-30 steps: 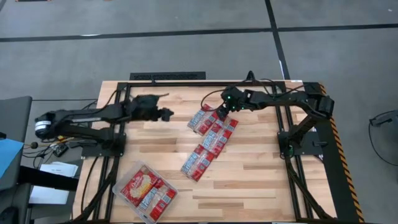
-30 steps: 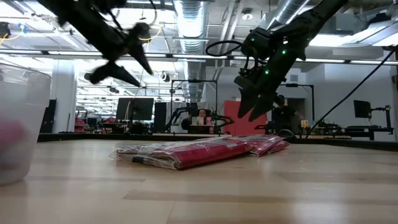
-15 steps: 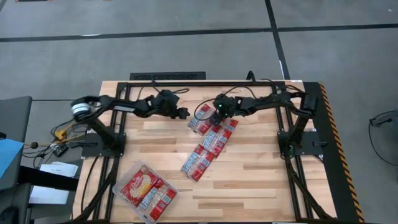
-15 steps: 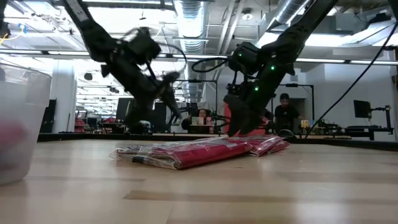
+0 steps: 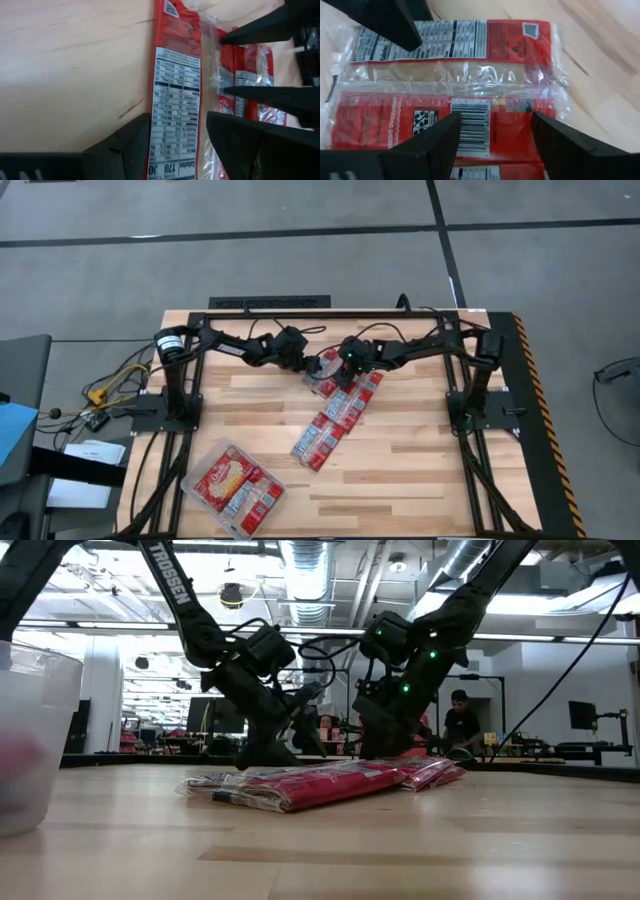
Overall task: Sort popcorn bags into baskets
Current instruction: Put the red popcorn bag into the transparent bin
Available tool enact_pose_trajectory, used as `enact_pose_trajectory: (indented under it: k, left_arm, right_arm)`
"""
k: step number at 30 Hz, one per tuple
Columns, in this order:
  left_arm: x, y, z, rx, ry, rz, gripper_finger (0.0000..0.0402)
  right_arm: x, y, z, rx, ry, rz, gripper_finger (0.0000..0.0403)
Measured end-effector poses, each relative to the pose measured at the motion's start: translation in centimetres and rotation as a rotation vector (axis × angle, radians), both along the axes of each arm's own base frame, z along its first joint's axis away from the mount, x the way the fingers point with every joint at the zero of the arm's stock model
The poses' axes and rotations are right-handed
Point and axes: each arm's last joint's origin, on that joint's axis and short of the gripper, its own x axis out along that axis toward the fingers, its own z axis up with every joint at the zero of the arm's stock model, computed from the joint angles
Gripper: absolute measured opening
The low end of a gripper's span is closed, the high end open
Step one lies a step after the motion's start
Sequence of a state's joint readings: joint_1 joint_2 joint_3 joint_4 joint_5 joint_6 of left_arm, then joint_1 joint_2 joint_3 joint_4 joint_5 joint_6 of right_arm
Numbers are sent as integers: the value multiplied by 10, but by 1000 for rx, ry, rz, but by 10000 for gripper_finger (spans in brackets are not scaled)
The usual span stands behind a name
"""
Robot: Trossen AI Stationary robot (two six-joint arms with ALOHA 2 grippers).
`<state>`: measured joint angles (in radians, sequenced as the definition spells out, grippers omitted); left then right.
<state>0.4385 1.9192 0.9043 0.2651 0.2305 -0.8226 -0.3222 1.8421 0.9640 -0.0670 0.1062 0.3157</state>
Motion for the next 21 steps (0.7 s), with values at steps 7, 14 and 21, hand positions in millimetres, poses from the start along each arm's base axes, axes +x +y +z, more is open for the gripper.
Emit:
enact_pose_trajectory:
  k: [7, 14, 21]
  left_arm:
    - [4, -3, -1, -3, -2, -39, 193]
    - [4, -5, -1, -33, -5, -89, 140]
    - [4, -8, 2, -93, -29, -118, 14]
  right_arm:
    - [9, 5, -18, 15, 5, 36, 270]
    - [22, 4, -8, -5, -29, 87, 270]
    - [28, 3, 12, -21, 13, 128, 270]
